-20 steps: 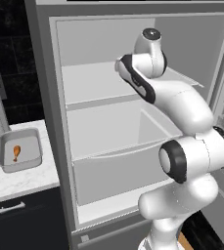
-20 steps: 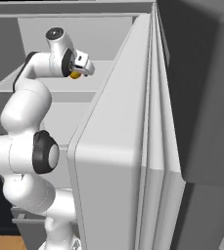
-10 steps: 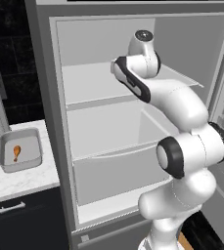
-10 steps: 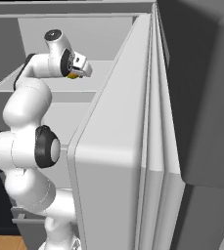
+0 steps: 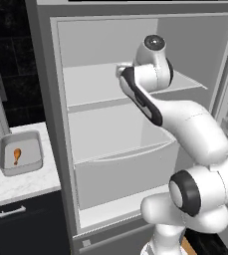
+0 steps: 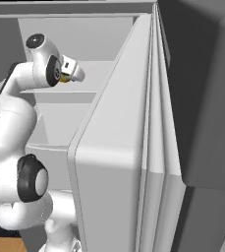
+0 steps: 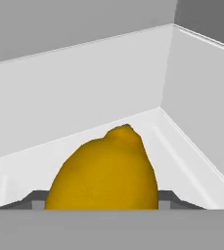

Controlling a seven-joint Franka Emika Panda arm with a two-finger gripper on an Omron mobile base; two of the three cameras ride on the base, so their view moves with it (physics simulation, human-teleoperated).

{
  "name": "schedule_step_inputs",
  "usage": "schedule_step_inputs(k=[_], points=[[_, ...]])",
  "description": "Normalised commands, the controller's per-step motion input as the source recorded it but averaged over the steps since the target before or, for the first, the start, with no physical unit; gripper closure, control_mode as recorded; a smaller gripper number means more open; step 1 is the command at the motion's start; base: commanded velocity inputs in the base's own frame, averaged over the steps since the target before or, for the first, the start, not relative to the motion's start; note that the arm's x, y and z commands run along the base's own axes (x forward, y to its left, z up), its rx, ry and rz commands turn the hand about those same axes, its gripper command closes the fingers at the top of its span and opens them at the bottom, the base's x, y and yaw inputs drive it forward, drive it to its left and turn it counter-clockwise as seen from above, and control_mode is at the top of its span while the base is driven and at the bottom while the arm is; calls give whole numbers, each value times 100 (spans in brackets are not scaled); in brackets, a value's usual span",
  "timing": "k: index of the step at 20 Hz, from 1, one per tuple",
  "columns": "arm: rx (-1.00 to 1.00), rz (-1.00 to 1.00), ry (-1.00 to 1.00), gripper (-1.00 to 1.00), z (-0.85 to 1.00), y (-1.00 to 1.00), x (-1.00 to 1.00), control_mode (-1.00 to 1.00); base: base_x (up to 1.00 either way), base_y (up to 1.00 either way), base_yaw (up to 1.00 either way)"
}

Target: Place one lemon and one chicken drumstick in each tupperware on the nearby counter, to pack two identical lunches.

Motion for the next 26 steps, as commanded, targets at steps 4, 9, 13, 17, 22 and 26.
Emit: schedule_step_inputs(k=[4,9,13,17,22,26], points=[[2,0,-16,100,0,-10,-100,-100,0,0,0],[1,0,-2,100,0,-5,-100,-100,0,0,0],[0,0,0,100,0,-2,-100,-100,0,0,0],[0,1,0,100,-10,-3,-100,-100,0,0,0],[0,1,0,100,-17,0,-40,100,-60,2,3],[0,0,0,100,0,0,0,100,-100,18,15]])
